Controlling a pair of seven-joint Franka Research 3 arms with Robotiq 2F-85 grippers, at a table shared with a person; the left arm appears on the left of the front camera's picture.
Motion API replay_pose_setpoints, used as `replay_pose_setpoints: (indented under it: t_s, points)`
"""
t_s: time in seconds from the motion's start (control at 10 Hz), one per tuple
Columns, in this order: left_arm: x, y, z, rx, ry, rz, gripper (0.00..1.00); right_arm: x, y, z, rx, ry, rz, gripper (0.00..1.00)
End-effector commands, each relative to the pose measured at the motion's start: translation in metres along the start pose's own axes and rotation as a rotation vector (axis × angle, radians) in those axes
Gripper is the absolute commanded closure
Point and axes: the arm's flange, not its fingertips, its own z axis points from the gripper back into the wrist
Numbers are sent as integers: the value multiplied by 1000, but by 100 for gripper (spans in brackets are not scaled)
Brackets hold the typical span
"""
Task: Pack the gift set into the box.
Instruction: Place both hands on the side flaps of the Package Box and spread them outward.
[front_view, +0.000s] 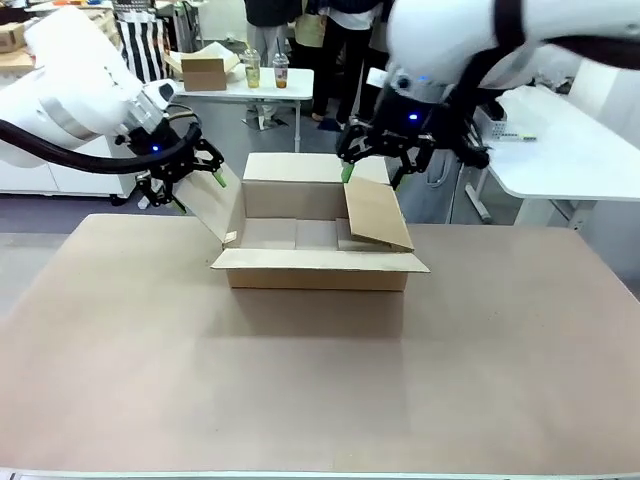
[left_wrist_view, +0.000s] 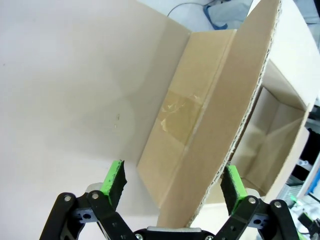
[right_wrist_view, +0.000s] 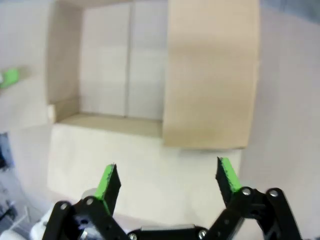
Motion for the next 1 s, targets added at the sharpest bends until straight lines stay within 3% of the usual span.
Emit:
replay_pose_setpoints:
  t_s: [0.0, 0.2, 0.5, 0.9]
  points:
    - [0, -1, 0, 16, -1, 9, 0, 42, 54, -26, -259, -94, -57, 0]
    - [0, -1, 0, 16, -1, 9, 0, 63, 71, -56, -352, -51, 24, 0]
    - [0, -1, 0, 16, -1, 9, 0, 74, 69, -103, -465, -15, 69, 0]
    - [0, -1, 0, 16, -1, 9, 0, 73, 35, -119, -608, 35, 56, 0]
